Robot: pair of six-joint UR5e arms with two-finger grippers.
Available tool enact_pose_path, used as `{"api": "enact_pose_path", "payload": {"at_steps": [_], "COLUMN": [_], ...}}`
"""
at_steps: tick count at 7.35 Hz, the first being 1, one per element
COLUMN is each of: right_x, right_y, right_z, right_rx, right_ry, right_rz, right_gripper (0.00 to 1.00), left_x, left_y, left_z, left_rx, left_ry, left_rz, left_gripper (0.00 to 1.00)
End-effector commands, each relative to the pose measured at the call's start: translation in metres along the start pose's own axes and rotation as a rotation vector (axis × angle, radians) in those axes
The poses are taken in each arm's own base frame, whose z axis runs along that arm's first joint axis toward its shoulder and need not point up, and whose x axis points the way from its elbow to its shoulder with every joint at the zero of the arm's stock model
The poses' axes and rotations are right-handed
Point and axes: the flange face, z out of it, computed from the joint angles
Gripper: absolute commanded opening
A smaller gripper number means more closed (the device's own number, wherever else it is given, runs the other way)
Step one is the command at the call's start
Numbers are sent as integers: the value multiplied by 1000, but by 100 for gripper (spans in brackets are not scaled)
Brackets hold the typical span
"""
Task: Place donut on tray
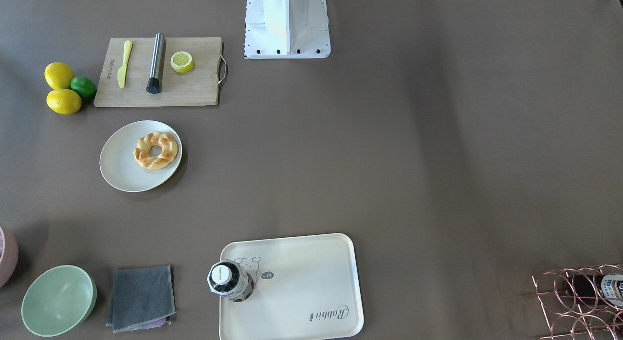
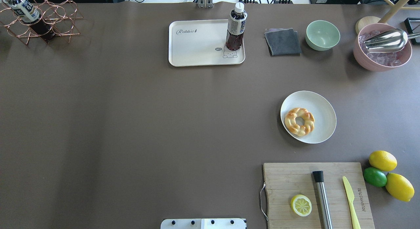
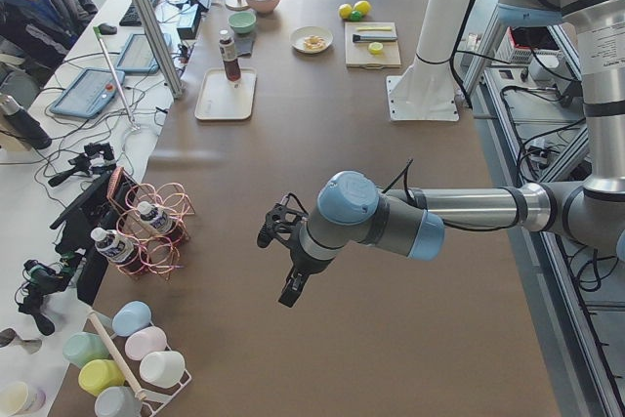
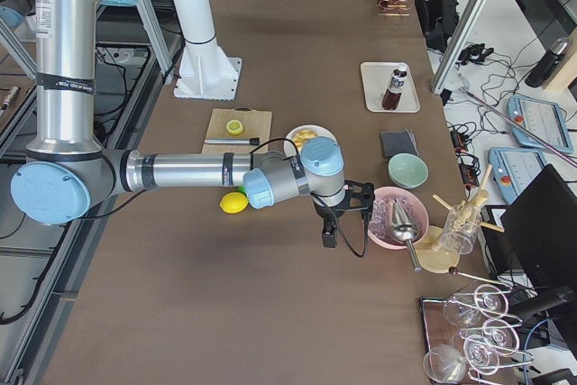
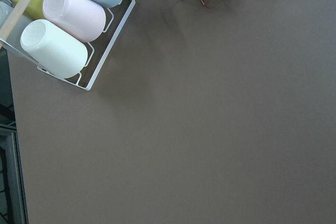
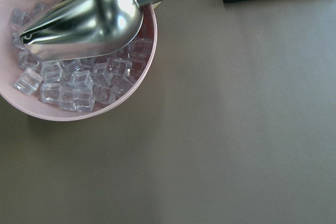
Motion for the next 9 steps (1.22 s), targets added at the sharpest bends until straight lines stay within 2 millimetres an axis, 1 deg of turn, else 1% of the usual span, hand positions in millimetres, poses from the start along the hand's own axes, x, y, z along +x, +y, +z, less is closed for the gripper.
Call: {"api": "enact_pose_path", "payload": {"at_steps": [1,2,5,6,7,8,9], "right_x": [0,-2,-4,-6,-8,0,1], "right_y": [3,7,4,5,5,18,24], "right_z": [1,2,-1,-3,-4,-2,-1], "right_rx": [-15,-38,-28,-26,-14,51,83], "right_ry": [-24,-63,-63,-66,-77,-110,-140], "right_rz": [5,9,1,0,-18,-78,-85], "right_gripper": [100,100,100,100,100,100,100], "left_x": [-1,-1,-2,-1,-4,-4,-4], "left_y": [3,2,4,12,14,15,15], "left_z": [1,1,2,3,6,7,6], "left_rx": [-5,-5,-7,-13,-19,-21,-20], "left_ry": [0,0,1,3,3,4,0], "left_rz": [-5,-5,-9,-13,-21,-24,-24], "left_gripper": [98,98,98,98,98,98,98]}}
